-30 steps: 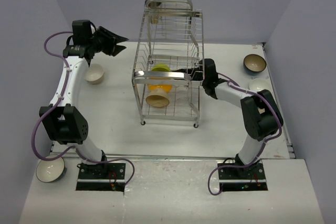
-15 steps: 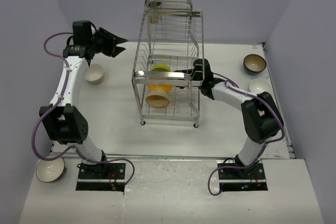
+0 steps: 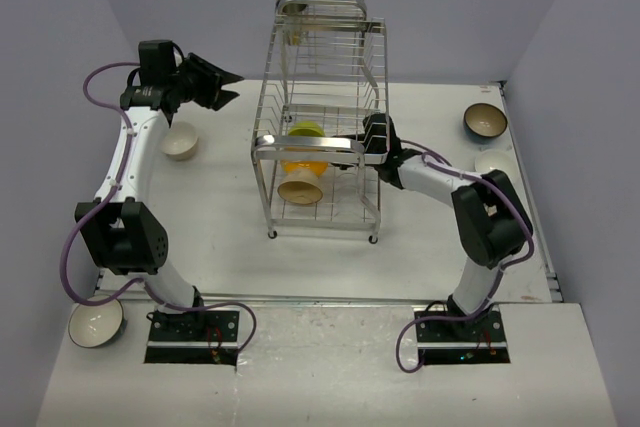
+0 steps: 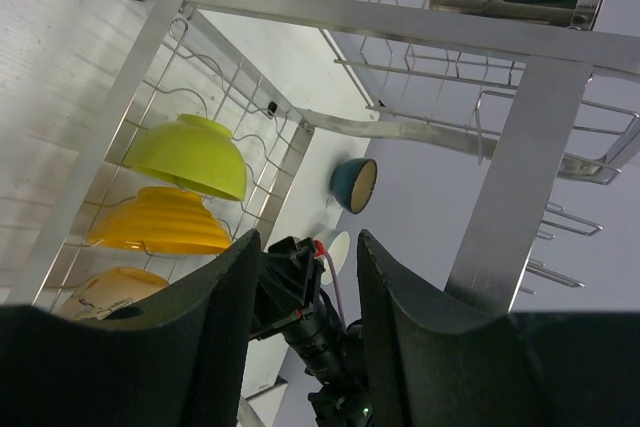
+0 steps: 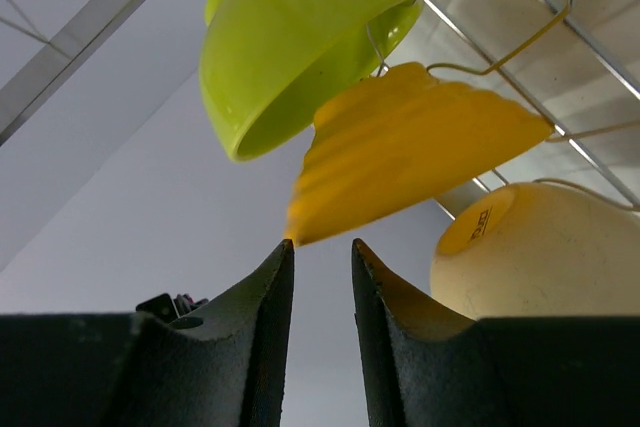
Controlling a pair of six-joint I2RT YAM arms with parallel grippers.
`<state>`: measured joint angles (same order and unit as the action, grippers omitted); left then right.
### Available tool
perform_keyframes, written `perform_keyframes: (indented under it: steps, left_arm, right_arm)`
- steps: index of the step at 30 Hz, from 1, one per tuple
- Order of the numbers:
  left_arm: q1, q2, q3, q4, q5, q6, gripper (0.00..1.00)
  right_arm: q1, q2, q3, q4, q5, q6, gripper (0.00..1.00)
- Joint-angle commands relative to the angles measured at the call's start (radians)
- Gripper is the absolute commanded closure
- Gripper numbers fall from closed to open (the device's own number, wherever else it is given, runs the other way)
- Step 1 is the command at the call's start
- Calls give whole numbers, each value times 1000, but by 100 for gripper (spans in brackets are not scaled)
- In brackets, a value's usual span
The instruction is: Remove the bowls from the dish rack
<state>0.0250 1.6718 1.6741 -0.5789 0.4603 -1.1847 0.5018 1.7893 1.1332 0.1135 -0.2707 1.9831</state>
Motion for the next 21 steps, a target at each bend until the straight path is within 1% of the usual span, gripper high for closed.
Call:
perform_keyframes:
  steps: [1, 6, 13, 17, 21]
  left_arm:
    - [7, -4, 22, -6, 11, 17, 55]
    - [18, -9, 26, 1, 23, 11, 55]
    - [18, -7, 33, -4, 31, 11, 55]
    - [18, -7, 16, 4, 43, 5, 55]
    - [18, -3, 12, 7, 47, 2, 55]
  right_arm:
    - [3, 30, 54, 9, 47, 628, 69]
    - [4, 53, 88, 6, 79, 658, 69]
    - [7, 110, 143, -17, 85, 683, 70]
    - [9, 96, 140, -51, 97, 678, 69]
    - [9, 79, 109, -48, 94, 674, 69]
